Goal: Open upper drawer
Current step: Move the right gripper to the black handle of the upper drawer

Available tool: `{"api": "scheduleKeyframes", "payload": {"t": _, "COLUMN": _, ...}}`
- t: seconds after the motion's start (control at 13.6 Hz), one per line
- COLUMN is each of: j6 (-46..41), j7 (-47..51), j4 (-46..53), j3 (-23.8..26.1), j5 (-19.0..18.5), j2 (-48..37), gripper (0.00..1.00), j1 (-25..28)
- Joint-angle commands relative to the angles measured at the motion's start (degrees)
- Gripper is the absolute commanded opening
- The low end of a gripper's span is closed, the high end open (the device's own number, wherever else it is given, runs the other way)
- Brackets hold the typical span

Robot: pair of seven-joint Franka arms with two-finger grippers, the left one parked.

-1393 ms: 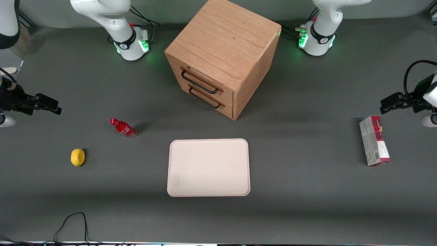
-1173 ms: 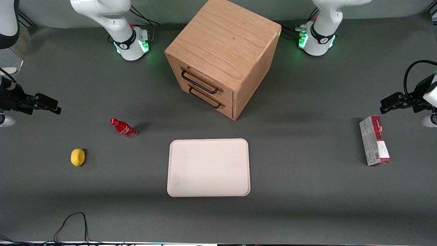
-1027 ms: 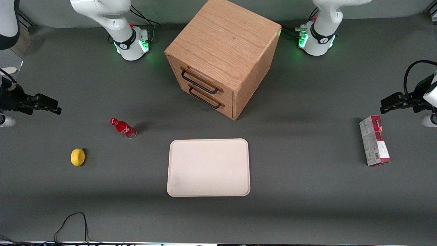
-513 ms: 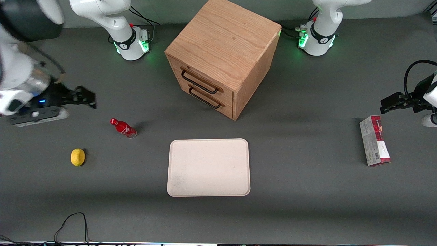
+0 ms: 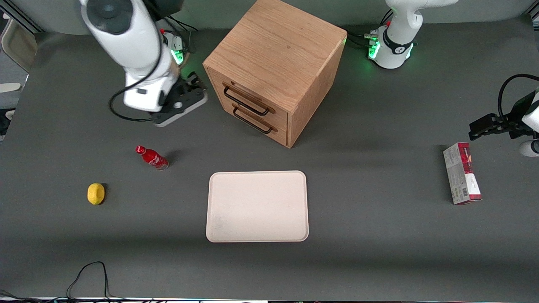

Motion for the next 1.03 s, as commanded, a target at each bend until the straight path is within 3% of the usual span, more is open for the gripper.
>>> {"api": "scheduleKeyframes", "payload": {"t": 0.0, "j6": 3.79, "j7": -2.91, "j4": -2.22, "j3": -0.87, "j5": 1.48, "j2": -0.41, "gripper": 1.00, "j1": 2.77}}
{"api": "scheduleKeyframes", "payload": {"t": 0.07, "j6": 5.38, "j7": -3.09, "j4": -2.84, "j3": -0.96, "j5": 4.02, "j2": -0.59, "gripper": 1.00, "j1": 2.78}}
{"api": "scheduleKeyframes", "payload": {"t": 0.44, "j6": 10.13, "j7": -5.46, "j4": -6.18, "j3": -0.87, "j5": 5.97, "j2": -0.68, "gripper": 1.00, "j1": 3.65}}
{"api": "scheduleKeyframes", "payload": {"t": 0.59, "j6": 10.84, "j7": -5.38, "j4": -7.68, "j3": -1.14, "j5": 10.97, "j2": -1.12, "gripper": 1.00, "j1": 3.92}}
{"api": "scheduleKeyframes", "payload": {"t": 0.95, "j6": 10.93, "j7": -8.35, "j4": -9.26, "j3": -1.14, "j5": 13.89, "j2": -1.47, "gripper": 1.00, "j1": 4.01}}
